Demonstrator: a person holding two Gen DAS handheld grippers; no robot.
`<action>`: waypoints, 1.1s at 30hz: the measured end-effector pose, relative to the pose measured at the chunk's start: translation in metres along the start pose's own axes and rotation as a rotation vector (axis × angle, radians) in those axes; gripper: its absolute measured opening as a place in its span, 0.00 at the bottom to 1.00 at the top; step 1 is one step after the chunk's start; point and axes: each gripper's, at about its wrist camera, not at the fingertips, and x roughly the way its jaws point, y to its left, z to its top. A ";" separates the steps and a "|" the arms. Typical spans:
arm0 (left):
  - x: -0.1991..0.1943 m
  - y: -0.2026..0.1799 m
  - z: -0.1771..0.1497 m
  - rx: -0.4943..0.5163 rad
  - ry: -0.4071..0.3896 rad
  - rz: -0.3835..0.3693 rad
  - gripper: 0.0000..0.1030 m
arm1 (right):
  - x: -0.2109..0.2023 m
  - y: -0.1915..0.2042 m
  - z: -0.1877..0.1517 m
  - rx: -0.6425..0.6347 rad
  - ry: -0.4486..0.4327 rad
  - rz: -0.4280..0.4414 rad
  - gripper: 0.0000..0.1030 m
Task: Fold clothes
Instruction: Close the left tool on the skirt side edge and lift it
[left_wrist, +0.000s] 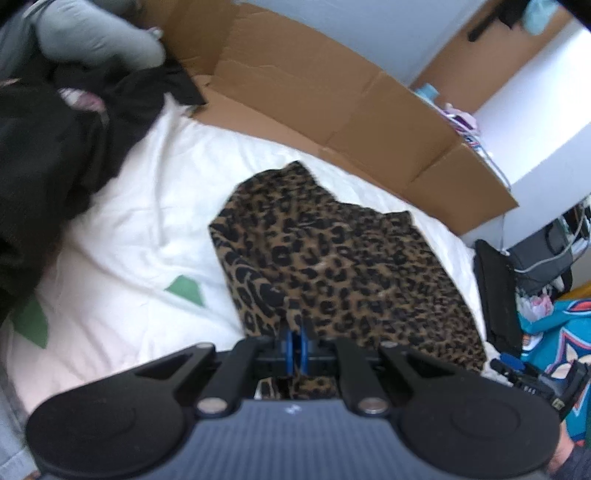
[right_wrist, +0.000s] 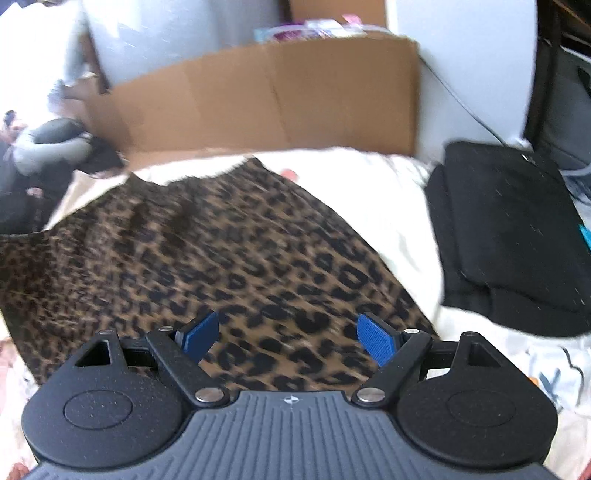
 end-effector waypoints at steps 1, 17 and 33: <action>0.000 -0.008 0.002 0.007 0.002 -0.004 0.04 | -0.002 0.004 0.002 -0.001 -0.014 0.018 0.84; 0.062 -0.097 0.003 0.091 0.036 -0.083 0.04 | -0.007 0.056 0.008 -0.001 -0.007 0.214 0.79; 0.105 -0.143 -0.020 0.088 0.075 -0.013 0.05 | 0.037 0.146 0.008 -0.040 0.045 0.371 0.64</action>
